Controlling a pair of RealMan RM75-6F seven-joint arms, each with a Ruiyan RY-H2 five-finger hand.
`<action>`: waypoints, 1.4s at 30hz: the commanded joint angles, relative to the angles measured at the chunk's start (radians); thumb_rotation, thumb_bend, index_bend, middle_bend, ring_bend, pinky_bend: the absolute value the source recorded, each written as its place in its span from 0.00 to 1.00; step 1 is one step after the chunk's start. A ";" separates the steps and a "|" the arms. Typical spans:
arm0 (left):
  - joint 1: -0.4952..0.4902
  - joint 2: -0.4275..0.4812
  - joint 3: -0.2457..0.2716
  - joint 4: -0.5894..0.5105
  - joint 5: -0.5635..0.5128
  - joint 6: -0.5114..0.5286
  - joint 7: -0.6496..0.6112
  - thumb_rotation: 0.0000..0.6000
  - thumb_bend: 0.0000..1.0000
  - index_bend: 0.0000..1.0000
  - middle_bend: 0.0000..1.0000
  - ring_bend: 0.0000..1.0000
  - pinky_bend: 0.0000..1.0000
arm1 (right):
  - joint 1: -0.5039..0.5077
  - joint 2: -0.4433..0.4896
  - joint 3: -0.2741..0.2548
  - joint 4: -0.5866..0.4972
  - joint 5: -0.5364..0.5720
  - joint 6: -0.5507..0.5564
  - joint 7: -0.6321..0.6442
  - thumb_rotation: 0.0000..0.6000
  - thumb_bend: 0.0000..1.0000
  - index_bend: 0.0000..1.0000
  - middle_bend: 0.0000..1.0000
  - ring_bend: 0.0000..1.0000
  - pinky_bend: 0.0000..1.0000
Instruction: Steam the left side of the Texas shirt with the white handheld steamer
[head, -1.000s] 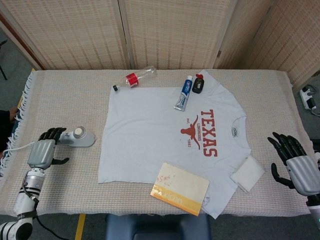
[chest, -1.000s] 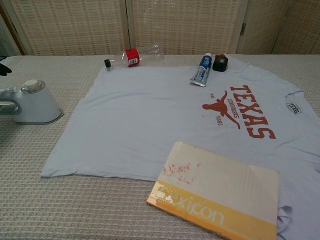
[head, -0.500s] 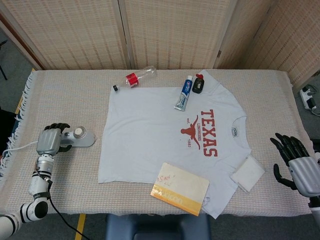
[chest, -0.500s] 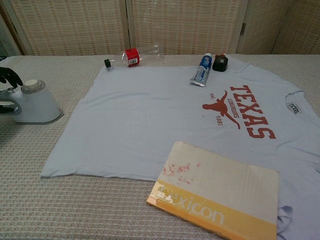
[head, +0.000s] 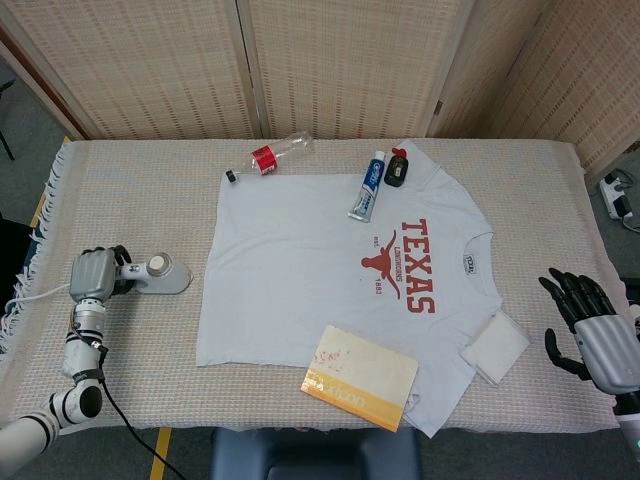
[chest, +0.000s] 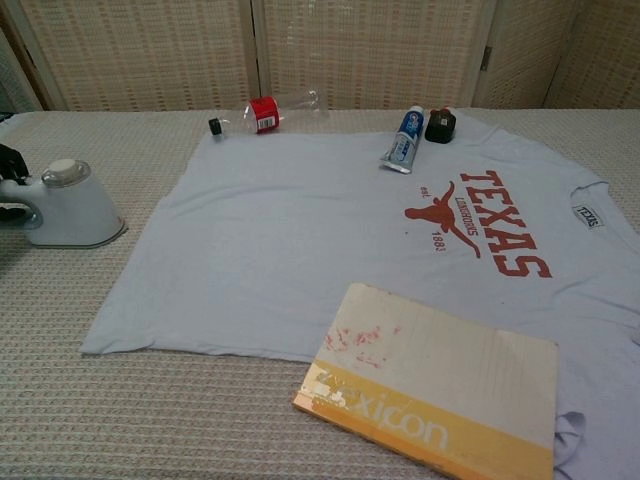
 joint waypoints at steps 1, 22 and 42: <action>-0.012 -0.056 0.004 0.085 0.026 0.012 -0.049 1.00 0.35 0.60 0.62 0.48 0.44 | -0.002 -0.002 -0.001 -0.001 0.007 -0.005 0.001 0.83 0.64 0.00 0.02 0.00 0.05; -0.039 -0.205 0.006 0.380 0.188 0.075 -0.572 1.00 0.35 0.93 1.00 0.88 0.83 | 0.256 -0.116 -0.021 0.013 0.044 -0.502 0.096 0.35 0.73 0.00 0.08 0.00 0.03; -0.130 -0.088 0.025 -0.084 0.339 0.209 -0.367 1.00 0.35 0.91 1.00 0.87 0.84 | 0.485 -0.428 -0.024 0.282 -0.001 -0.702 0.133 0.22 0.80 0.00 0.01 0.00 0.00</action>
